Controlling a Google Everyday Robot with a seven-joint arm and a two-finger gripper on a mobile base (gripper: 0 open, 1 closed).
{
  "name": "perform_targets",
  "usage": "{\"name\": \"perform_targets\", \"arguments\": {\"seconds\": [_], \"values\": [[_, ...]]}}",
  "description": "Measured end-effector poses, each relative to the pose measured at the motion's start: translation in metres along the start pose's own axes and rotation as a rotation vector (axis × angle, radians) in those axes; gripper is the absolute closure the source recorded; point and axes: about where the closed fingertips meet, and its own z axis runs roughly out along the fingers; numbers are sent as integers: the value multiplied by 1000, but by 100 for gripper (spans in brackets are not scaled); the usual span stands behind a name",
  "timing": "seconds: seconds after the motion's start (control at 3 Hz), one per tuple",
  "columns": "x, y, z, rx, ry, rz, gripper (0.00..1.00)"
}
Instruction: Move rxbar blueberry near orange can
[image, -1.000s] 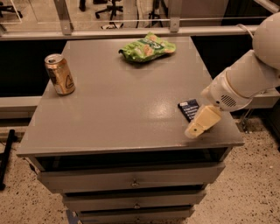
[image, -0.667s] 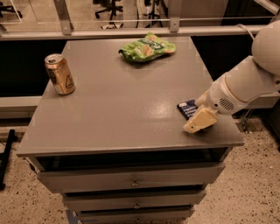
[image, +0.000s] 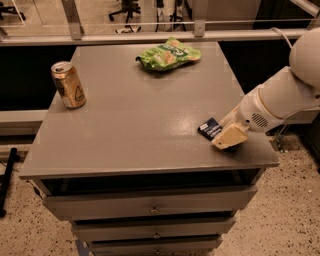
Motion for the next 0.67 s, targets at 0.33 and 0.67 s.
{"name": "perform_targets", "arguments": {"seconds": [0.33,0.67], "values": [[0,0,0,0,0,0,100],[-30,-8,-6,-5,-38,-51,100]]}}
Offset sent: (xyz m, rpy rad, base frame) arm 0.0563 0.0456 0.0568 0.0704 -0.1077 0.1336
